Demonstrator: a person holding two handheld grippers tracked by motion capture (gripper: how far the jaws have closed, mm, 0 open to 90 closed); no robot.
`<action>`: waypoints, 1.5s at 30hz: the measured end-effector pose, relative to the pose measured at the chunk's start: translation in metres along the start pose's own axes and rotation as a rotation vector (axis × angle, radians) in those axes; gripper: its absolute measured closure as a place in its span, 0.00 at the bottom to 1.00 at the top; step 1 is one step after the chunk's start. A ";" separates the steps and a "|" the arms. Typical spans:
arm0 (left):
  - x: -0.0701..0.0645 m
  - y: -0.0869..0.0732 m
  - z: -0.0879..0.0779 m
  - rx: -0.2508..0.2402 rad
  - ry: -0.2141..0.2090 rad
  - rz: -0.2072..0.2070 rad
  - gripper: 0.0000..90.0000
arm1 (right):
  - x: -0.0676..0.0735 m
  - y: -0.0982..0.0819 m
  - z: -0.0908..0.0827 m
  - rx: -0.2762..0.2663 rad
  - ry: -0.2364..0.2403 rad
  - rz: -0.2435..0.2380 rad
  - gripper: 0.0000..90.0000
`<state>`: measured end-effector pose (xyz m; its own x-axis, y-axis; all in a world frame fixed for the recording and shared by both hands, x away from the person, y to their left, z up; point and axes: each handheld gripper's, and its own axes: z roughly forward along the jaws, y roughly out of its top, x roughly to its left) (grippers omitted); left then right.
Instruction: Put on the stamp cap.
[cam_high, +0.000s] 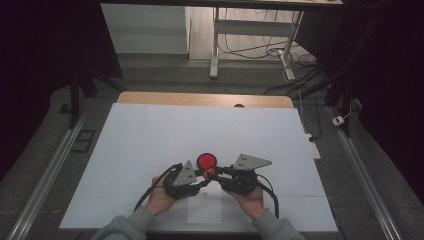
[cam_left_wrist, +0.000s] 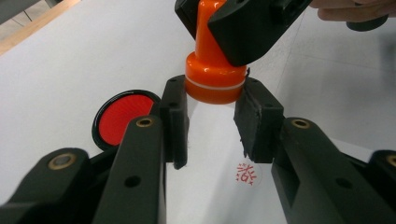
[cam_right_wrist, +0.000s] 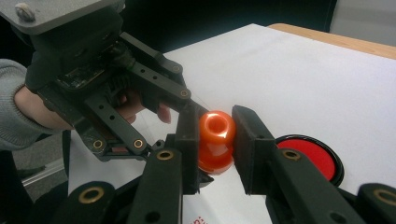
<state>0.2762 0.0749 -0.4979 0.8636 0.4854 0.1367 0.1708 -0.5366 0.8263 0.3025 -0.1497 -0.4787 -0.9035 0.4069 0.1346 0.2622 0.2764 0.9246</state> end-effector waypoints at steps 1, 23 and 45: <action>-0.001 0.000 0.000 -0.004 0.006 -0.002 0.73 | 0.000 0.000 0.000 0.000 -0.001 0.000 0.80; -0.005 -0.001 0.000 0.004 0.031 0.012 0.73 | 0.005 -0.005 0.001 -0.006 -0.017 -0.012 0.80; -0.004 -0.004 0.004 0.040 0.019 -0.007 0.73 | 0.006 -0.009 0.005 0.018 -0.039 -0.045 0.80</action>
<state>0.2740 0.0719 -0.5040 0.8529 0.5025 0.1417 0.1963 -0.5601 0.8048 0.2966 -0.1453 -0.4882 -0.9009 0.4268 0.0786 0.2276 0.3105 0.9229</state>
